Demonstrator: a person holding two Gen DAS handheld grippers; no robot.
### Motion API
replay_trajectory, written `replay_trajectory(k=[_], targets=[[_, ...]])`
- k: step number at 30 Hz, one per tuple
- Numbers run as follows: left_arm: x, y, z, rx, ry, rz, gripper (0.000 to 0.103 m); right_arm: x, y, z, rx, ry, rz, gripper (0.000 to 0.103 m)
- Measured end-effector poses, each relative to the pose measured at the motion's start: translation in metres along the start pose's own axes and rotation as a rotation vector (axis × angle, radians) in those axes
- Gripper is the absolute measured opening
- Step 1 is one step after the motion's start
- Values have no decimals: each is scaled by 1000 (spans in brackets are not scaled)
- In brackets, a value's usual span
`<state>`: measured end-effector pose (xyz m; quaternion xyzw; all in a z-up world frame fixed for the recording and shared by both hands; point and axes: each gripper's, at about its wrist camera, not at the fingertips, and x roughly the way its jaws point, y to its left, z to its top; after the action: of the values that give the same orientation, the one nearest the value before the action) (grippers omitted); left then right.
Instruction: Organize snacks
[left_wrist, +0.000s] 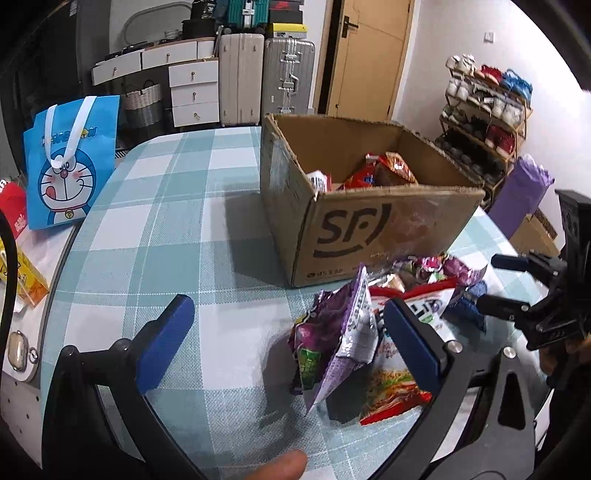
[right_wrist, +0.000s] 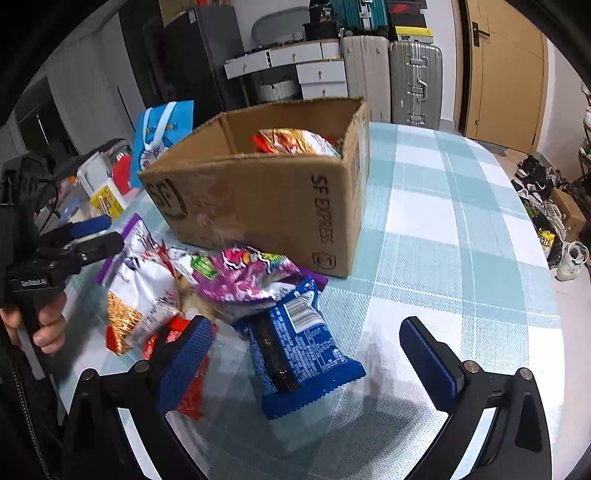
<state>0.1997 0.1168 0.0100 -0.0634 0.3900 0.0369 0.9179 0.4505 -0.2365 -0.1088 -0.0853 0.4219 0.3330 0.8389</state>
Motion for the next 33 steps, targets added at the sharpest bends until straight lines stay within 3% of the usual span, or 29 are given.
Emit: replay_trajectory(k=[6,16,28,33], targets=[[7,2,-2,-8,18,-11,102,3,-6,-1,0,16,-16,103],[13,6,-6,-19,60,-94,102,10,-7,-3,-7,48,-19,103],[9,33,-1,-85,41,-29,102,14,-6,-5,-14,60,-20,103],[9,41,-1,-113,51,-47,102,15,-7,-4,-11,64,-21,103]])
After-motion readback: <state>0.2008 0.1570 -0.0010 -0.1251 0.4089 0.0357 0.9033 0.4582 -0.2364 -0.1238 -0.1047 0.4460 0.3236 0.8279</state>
